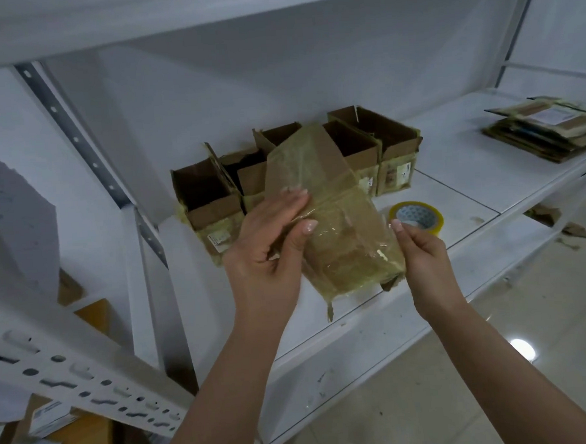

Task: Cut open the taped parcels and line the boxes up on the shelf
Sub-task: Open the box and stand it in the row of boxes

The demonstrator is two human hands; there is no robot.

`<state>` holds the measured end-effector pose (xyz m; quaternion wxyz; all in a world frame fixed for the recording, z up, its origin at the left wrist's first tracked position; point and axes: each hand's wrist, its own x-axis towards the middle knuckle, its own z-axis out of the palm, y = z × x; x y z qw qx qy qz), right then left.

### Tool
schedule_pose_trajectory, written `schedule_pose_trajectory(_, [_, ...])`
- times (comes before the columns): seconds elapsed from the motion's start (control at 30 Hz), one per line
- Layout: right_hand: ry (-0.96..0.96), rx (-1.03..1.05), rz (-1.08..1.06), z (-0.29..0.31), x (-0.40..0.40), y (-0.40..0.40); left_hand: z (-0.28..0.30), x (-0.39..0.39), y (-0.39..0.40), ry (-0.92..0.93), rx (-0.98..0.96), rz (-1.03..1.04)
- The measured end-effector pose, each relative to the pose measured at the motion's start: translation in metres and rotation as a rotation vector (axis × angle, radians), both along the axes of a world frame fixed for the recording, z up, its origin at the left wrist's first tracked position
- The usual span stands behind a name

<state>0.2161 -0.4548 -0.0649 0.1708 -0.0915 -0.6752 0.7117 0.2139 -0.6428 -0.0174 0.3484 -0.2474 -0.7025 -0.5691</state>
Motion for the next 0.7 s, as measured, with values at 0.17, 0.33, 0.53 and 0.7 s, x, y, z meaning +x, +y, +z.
schedule_pose_trajectory(0.17, [-0.171,-0.182,0.144,0.008,0.007,0.001,-0.008,0.002,-0.001,-0.127,0.059,-0.025])
schedule_pose_trajectory(0.33, [-0.117,-0.368,0.082,0.016,0.008,0.008,-0.021,0.003,-0.011,-0.327,0.051,-0.135])
schedule_pose_trajectory(0.53, [-0.053,-0.189,-0.022,0.028,0.004,0.010,-0.041,0.009,-0.019,-0.634,-0.055,-0.242])
schedule_pose_trajectory(0.7, [-0.104,0.134,-0.073,0.022,0.002,-0.003,-0.051,0.010,-0.016,-0.847,-0.234,-0.185])
